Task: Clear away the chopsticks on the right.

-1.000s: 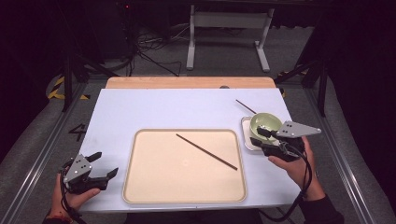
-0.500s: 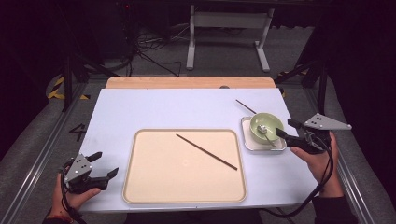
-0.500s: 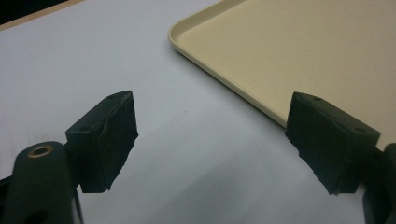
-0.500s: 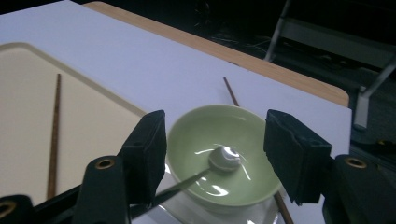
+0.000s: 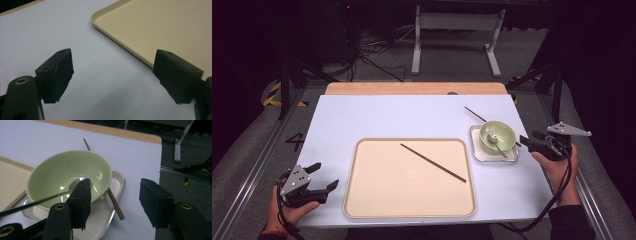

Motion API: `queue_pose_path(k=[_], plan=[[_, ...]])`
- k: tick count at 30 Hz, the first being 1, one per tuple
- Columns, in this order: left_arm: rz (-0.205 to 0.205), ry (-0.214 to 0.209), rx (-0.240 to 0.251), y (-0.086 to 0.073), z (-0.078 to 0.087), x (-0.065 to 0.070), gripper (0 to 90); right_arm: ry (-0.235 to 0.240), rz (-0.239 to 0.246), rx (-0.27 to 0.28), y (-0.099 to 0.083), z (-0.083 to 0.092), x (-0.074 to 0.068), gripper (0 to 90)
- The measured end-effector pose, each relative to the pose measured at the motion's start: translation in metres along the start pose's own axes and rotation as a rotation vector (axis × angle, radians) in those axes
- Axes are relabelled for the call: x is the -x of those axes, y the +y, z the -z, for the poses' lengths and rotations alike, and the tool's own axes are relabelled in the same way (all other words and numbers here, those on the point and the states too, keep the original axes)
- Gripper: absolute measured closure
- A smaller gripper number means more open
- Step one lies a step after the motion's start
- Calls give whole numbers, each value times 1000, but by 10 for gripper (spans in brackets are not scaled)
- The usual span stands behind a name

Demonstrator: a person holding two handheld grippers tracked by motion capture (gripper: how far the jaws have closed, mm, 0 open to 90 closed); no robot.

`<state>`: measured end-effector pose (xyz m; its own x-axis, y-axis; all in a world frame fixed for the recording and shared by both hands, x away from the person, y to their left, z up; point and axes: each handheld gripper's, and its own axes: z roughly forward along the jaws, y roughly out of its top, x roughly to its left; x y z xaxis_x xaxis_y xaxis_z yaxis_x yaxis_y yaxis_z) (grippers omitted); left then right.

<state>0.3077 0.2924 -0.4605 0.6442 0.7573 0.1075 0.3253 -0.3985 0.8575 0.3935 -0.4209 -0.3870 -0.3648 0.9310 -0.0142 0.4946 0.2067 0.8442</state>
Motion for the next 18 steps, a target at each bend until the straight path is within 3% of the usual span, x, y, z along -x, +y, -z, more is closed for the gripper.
queue_pose_path(k=[3, 12, 18], plan=[[1, -1, 0, 0, -1, 0, 176, -8, -17, -36, -5, -9, 7, 462], [2, -1, 1, 0, 0, 0, 176, 33, -36, -126, -19, -39, 17, 496], [0, -1, -2, 0, -2, -1, 176, 42, -50, -150, -23, -50, 23, 521]])
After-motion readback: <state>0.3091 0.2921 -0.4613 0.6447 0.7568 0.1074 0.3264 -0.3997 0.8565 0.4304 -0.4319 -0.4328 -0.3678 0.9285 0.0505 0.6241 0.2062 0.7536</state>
